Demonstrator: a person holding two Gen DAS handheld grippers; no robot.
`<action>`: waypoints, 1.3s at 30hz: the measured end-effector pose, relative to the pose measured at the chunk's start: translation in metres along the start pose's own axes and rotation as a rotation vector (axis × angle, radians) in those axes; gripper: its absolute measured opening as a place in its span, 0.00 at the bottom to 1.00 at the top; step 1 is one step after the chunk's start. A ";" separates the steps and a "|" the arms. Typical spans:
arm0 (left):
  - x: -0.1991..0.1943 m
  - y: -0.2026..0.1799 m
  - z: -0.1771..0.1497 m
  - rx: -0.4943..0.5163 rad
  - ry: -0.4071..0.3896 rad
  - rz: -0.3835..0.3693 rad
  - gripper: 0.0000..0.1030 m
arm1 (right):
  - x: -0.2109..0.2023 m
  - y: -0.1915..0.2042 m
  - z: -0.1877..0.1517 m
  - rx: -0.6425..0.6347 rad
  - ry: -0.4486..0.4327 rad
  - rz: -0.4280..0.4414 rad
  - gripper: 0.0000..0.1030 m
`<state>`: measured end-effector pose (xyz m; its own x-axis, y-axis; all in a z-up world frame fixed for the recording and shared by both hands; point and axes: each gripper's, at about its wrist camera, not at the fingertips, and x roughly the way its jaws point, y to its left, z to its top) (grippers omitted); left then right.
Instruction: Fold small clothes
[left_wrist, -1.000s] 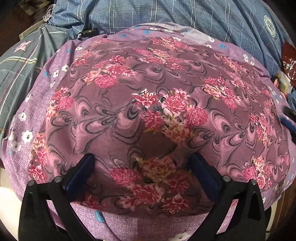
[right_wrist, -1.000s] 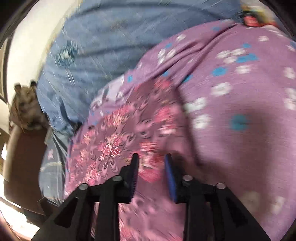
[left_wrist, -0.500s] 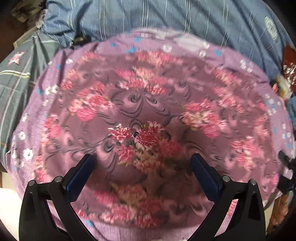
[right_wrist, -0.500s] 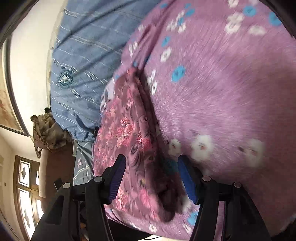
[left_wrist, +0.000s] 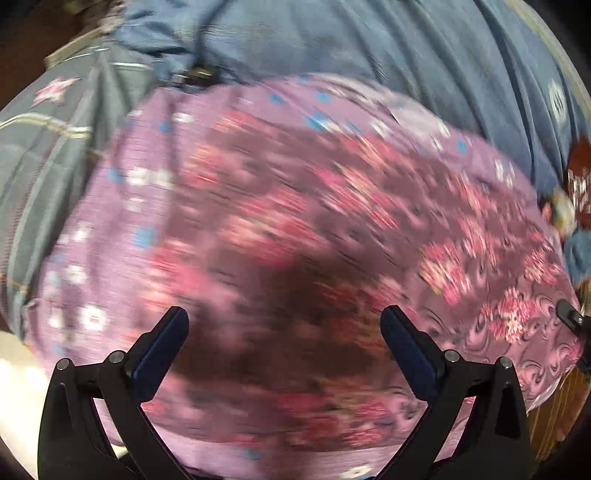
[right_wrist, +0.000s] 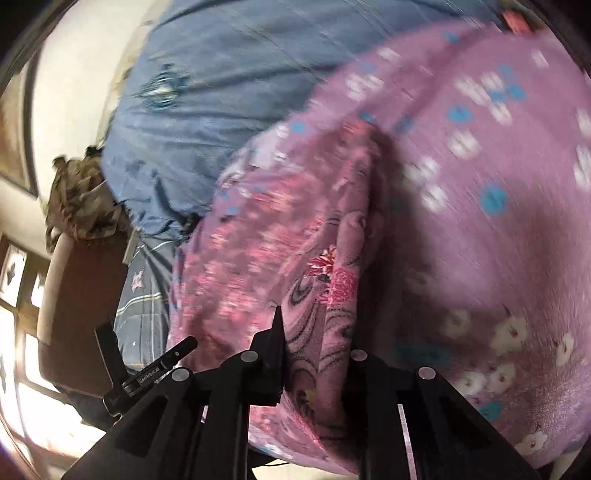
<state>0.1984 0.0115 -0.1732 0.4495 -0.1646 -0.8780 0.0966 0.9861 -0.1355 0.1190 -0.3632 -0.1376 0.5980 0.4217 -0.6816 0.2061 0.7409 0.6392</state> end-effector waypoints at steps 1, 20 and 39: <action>-0.005 0.013 0.004 -0.022 -0.010 -0.004 1.00 | 0.001 0.015 0.004 -0.023 -0.001 -0.003 0.15; -0.033 0.223 -0.016 -0.330 -0.059 -0.029 1.00 | 0.243 0.213 -0.084 -0.053 0.411 0.066 0.25; 0.033 0.075 -0.019 0.129 0.105 -0.006 1.00 | 0.173 0.123 -0.056 -0.157 0.253 -0.038 0.06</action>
<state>0.2034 0.0800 -0.2211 0.3538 -0.1609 -0.9214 0.2153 0.9726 -0.0872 0.2044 -0.1698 -0.1970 0.3766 0.4943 -0.7835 0.0904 0.8221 0.5621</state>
